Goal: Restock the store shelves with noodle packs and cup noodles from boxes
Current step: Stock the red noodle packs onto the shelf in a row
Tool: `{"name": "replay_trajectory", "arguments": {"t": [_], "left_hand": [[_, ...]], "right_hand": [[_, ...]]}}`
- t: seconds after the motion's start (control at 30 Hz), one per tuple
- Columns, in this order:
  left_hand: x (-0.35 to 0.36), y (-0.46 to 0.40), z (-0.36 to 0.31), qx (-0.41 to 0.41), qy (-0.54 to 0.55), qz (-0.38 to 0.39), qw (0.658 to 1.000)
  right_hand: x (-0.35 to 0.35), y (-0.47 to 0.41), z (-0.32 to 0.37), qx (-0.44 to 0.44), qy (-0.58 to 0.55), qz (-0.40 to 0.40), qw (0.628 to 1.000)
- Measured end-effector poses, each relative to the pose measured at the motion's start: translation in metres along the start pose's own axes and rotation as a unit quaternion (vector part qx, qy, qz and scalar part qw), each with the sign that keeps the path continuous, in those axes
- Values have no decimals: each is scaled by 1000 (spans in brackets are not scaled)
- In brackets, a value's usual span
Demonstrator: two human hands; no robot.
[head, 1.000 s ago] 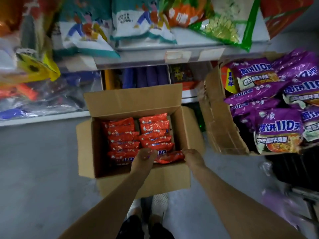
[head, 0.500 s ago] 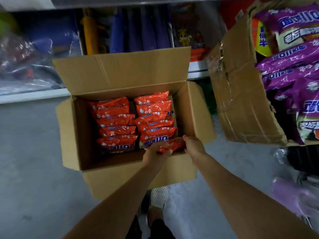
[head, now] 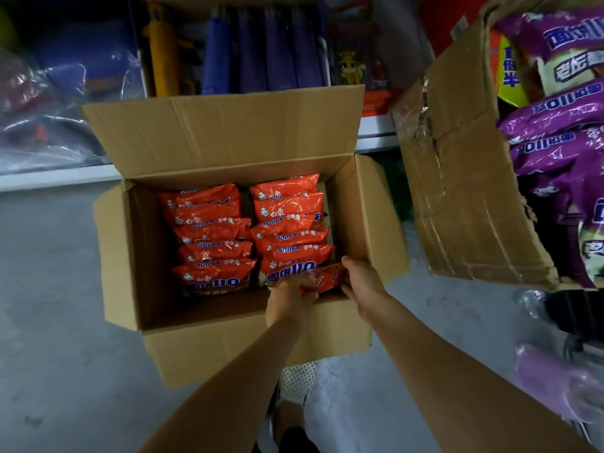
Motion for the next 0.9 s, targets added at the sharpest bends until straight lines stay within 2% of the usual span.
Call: {"name": "replay_trajectory", "arguments": {"t": [0.2, 0.4, 0.47, 0.6, 0.9], "left_hand": [[-8, -5, 5, -7, 29, -18, 999], [-48, 15, -7, 18, 210, 21, 977], [-68, 24, -11, 8, 279, 28, 960], [-114, 45, -23, -19, 348, 31, 937], [-226, 129, -69, -71, 406, -14, 911]], "right_hand": [[-6, 0, -1, 3, -3, -3, 1000], [-1, 24, 13, -8, 11, -4, 1000], [1, 37, 22, -13, 10, -4, 1000], [6, 79, 41, -38, 22, 10, 999], [5, 222, 88, -52, 5, 177, 983]]}}
Point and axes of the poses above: each hand's wrist, its own y-axis away from the middle knuckle, its own x-axis out of the palm, z = x × y, the point moved 3 cm from there along -y, towards the middle knuckle, and after that the axes turned 4 degrees about -y, right-handed, at the moved point
